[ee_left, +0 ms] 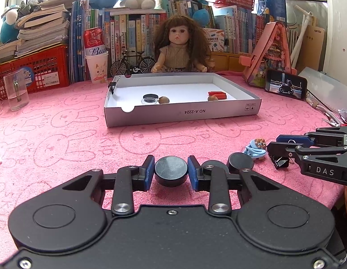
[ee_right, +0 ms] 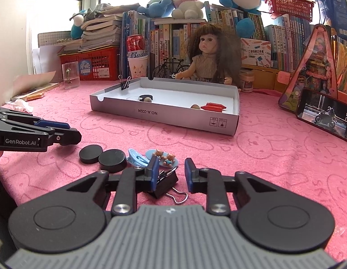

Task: Organize rigid objects
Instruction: 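Grasp the black binder clip with the right tool while the left tool holds its disc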

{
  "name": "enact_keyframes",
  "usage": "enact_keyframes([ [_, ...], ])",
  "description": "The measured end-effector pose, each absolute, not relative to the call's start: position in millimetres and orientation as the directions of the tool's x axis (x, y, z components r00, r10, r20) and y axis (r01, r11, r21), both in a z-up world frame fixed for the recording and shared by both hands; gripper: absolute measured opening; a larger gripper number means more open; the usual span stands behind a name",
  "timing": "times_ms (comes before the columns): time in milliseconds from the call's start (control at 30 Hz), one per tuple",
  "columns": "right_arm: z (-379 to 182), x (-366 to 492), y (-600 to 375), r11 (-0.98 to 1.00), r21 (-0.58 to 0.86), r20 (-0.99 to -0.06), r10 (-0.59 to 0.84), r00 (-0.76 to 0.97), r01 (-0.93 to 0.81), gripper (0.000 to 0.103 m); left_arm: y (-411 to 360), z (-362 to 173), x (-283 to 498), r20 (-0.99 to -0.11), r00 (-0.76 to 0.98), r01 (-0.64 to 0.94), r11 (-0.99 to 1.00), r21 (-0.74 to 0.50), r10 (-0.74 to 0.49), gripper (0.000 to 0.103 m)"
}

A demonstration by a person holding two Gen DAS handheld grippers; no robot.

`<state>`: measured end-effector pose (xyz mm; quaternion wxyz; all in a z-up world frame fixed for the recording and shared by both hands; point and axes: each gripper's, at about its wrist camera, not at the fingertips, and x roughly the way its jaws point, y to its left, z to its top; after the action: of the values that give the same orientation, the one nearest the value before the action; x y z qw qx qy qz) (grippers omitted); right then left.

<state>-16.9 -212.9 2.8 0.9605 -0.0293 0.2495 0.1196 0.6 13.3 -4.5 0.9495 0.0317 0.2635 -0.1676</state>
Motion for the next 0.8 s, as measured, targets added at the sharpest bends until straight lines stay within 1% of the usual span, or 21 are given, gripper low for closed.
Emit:
enact_keyframes([
  [100,3.0,-17.2,-212.9,0.969,0.002,-0.488,0.218,0.845,-0.249,0.032,12.9,-3.8,0.5,-0.51,0.806,0.332,0.943,-0.03,-0.3,0.03],
  [133,3.6,-17.8,-213.6,0.967,0.004,-0.488,0.224,0.844,-0.254,0.038,13.0,-3.7,0.6,-0.51,0.806,0.331,0.943,-0.03,-0.299,0.03],
  [200,5.5,-21.4,-216.5,0.962,0.014,-0.48,0.245,0.842,-0.273,0.038,13.4,-3.6,0.5,-0.512,0.806,0.331,0.943,-0.029,-0.298,0.03],
  [233,6.7,-23.3,-218.1,0.959,0.015,-0.479,0.256,0.84,-0.283,0.05,13.8,-3.7,0.6,-0.512,0.806,0.331,0.943,-0.028,-0.298,0.03],
  [300,7.9,-25.6,-220.7,0.952,0.011,-0.485,0.273,0.831,-0.307,0.054,13.9,-3.8,1.1,-0.514,0.805,0.33,0.943,-0.026,-0.296,0.03],
  [433,6.7,-26.0,-224.5,0.939,-0.018,-0.522,0.285,0.804,-0.345,0.054,14.2,-4.2,2.0,-0.515,0.805,0.328,0.944,-0.026,-0.294,0.03],
  [567,9.3,-28.1,-226.5,0.924,-0.043,-0.536,0.3,0.789,-0.38,0.055,14.4,-4.6,2.0,-0.515,0.805,0.328,0.944,-0.025,-0.293,0.03],
  [800,9.4,-30.8,-227.7,0.918,-0.089,-0.542,0.281,0.792,-0.387,0.062,15.3,-6.2,3.2,-0.518,0.805,0.323,0.946,-0.028,-0.29,0.03],
])
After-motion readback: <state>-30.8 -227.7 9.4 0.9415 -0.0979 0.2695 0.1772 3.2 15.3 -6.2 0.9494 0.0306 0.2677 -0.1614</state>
